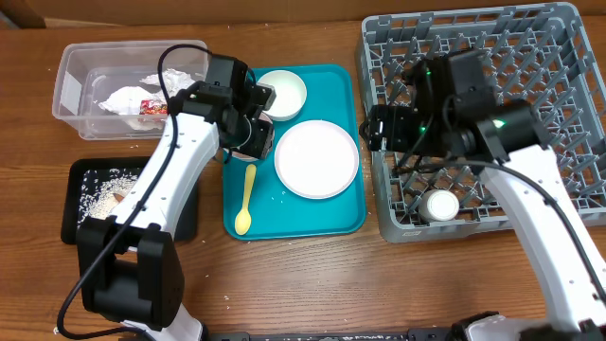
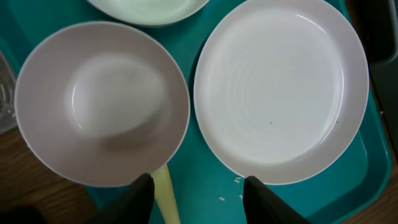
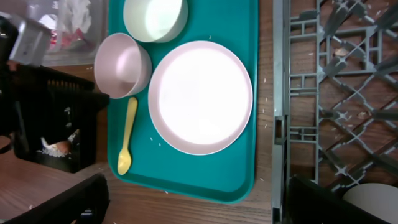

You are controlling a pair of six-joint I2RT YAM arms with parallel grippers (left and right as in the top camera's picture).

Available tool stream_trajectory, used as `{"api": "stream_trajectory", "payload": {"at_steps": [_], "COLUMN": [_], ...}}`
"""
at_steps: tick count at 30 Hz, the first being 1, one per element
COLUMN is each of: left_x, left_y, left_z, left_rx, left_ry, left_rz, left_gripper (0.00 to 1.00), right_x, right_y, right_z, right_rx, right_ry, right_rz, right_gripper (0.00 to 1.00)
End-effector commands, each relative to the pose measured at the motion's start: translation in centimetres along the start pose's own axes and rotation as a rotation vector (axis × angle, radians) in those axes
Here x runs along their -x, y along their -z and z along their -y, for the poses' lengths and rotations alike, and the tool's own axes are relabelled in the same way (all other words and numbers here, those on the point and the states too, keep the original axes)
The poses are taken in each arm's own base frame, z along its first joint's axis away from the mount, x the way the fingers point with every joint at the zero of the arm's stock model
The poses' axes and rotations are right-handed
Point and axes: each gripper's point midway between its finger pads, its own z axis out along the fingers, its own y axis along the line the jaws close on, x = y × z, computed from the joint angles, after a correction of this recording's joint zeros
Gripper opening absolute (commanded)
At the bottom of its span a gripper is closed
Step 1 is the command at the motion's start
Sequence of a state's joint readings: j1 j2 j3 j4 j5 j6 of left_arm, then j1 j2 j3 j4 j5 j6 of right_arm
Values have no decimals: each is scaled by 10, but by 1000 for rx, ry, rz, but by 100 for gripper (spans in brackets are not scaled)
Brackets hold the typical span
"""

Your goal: Sort waste into correct bins and load items into the dishwasher

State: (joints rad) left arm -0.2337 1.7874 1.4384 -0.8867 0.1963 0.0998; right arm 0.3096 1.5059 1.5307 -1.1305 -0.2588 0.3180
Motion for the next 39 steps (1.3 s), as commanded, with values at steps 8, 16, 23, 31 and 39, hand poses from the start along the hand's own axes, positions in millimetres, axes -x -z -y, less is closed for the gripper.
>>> {"api": "stream_trajectory", "payload": {"at_steps": [8,16,23,31,39], "left_x": [14,39,69,96,132], "left_y": [-12,-10,-7,-14,-8], "left_z": [-36,-36,-37,-41,-47], "left_rx": [190,179,185,189,188], "left_ry": [51,48,30,24,27], "left_rz": [20,123,245,305,254], "left_gripper": [48,50,50,49,49], "right_x": [6,7,7,7,7], "right_y": [-8,-15,-16,-16,-16], "right_z": [2,3,4,4,3], "right_rx": [-19,-18,-19,-19,-18], "right_ry": [-1,0,-1,-1,0], "right_rz": [4,5,2,3,4], "right_gripper": [91,90,90,90,90]}}
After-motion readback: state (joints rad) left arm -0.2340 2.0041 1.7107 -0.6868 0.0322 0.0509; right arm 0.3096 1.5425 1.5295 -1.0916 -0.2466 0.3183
